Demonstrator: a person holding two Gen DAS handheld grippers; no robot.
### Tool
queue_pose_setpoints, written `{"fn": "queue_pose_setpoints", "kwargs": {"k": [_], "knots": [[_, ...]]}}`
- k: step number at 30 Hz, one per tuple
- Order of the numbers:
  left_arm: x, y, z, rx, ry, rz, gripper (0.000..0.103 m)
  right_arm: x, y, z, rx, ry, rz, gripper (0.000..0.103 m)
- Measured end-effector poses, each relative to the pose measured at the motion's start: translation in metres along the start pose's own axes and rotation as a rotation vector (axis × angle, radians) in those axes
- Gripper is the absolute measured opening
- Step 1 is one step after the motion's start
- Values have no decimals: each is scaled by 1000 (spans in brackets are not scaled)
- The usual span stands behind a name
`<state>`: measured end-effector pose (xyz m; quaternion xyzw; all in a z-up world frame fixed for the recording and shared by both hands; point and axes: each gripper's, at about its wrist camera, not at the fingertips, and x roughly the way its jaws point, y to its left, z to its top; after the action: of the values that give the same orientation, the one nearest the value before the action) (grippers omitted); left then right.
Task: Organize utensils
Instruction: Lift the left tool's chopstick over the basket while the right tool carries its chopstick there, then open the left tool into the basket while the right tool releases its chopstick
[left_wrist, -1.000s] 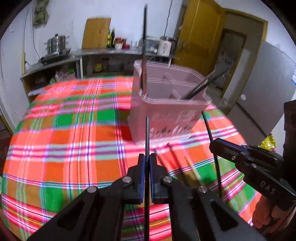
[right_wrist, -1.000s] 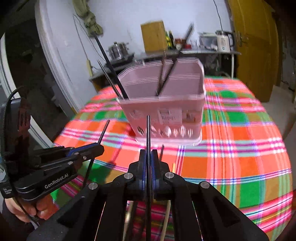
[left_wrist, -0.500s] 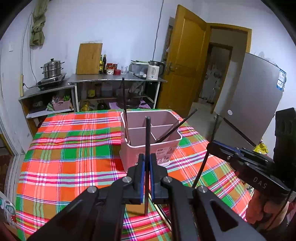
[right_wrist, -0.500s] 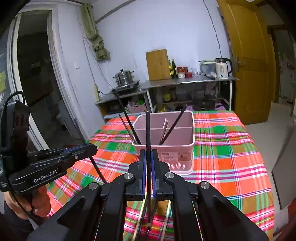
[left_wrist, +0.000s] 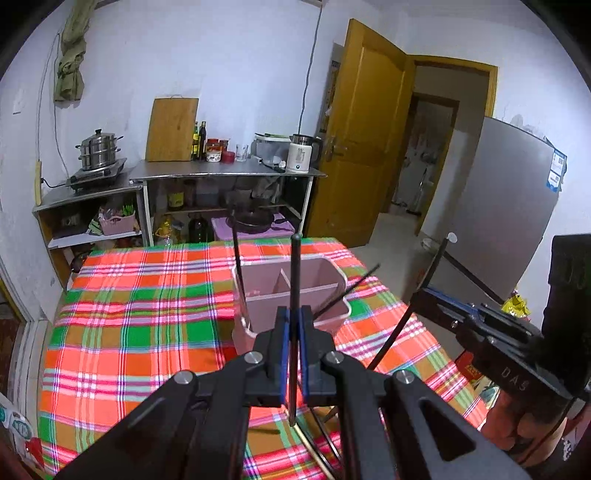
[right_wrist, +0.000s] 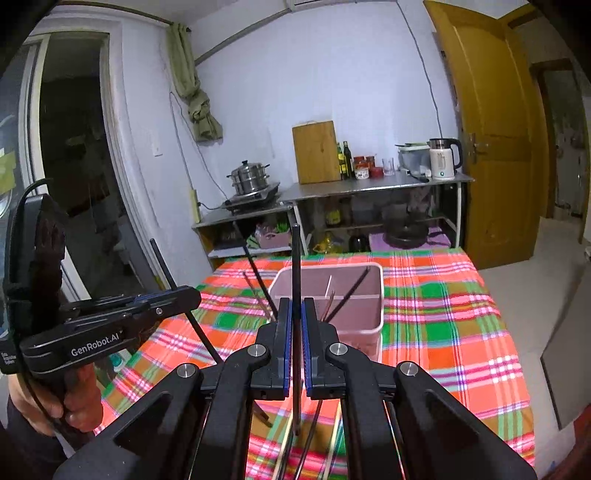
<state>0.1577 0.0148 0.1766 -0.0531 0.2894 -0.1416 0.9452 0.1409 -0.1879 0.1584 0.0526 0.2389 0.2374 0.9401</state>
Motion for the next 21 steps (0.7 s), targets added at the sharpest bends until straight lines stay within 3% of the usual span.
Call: {"fn": "queue_pose_setpoints", "kwargs": {"k": [13,21], "knots": [[-7,-3,72,1,-127,-5,5,6,-1,67,16,-136,-1,5],[22,8,81,-11,-143,10,5,29,-2,87,20,-172,-34,5]]}}
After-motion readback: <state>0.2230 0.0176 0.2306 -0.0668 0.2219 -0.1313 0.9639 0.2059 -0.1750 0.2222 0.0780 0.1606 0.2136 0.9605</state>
